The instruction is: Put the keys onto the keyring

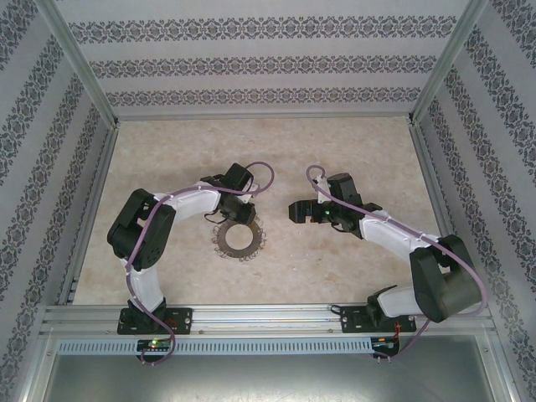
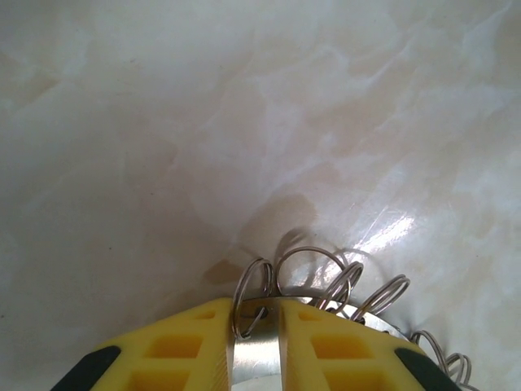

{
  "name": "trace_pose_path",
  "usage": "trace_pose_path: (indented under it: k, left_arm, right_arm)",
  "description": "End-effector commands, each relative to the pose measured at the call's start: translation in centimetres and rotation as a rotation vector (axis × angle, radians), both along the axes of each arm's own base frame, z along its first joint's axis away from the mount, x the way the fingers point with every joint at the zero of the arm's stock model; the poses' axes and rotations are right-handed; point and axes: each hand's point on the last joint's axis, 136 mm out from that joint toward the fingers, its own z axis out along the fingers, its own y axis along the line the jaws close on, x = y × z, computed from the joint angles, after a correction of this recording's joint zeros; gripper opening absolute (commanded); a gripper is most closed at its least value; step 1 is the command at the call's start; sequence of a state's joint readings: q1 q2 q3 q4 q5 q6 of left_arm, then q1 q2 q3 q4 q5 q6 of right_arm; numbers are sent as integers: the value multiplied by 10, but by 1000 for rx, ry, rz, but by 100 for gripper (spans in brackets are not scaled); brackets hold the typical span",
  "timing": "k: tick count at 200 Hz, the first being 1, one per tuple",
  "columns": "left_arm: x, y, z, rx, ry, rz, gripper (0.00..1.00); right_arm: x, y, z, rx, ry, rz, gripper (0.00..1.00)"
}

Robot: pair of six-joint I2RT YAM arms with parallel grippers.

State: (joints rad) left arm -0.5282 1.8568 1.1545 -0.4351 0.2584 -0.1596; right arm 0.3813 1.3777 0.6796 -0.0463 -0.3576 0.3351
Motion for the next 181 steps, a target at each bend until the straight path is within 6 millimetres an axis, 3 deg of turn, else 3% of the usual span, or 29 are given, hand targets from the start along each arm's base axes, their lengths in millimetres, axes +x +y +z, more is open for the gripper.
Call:
trace_pose_path:
  k: [1,57,90,106,144,181]
  left_arm:
    - [9,-3,0,-13,-14,-13,21]
    - [10,-3,2,-15,-27,-15,12]
    - [9,-5,13,-39,-52,-27,0]
    - [7,-4,23,-53,-74,-32,0]
    - [-3,-7,61,-119,-162,-80,0]
    - [-35,-20,119,-262,-339,-235,0]
  right_arm:
    - [4,-3,11,14,-42,-5,98]
    - [2,-6,12,15,-49,-12,98]
    - [-1,-10,16,15,-59,-18,98]
    - [-3,-11,20,19,-73,-21,98]
    - [-11,-9,43,60,-136,-2,95]
    - [-36,14,84,101,-278,130,92]
